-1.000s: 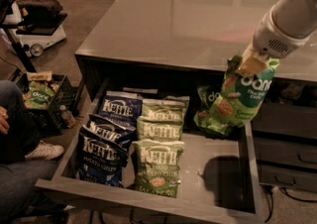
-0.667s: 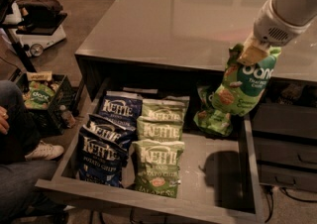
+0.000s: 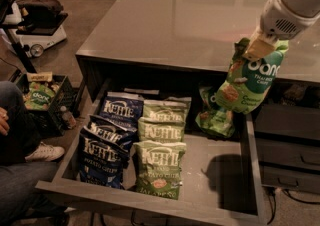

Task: Pick green rice chip bag from top drawer and place on counter

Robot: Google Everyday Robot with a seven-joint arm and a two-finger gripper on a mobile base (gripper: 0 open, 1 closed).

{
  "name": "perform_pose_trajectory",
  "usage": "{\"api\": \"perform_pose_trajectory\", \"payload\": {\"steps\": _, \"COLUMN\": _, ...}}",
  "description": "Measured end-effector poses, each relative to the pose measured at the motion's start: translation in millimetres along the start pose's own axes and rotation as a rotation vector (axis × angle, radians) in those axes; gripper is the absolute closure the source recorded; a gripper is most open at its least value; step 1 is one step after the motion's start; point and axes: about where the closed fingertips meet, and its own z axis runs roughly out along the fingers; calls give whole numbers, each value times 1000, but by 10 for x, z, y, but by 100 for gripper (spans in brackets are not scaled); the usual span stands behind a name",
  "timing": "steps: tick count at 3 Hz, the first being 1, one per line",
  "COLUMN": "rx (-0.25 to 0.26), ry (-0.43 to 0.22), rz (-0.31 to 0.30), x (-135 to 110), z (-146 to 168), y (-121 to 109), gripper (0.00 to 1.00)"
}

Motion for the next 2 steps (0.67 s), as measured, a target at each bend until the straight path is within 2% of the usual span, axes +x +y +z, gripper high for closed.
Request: {"api": "perform_pose_trajectory", "payload": {"steps": 2, "rx": 110, "ry": 47, "rz": -25, "x": -72, "z": -319, "y": -622, "gripper": 100}}
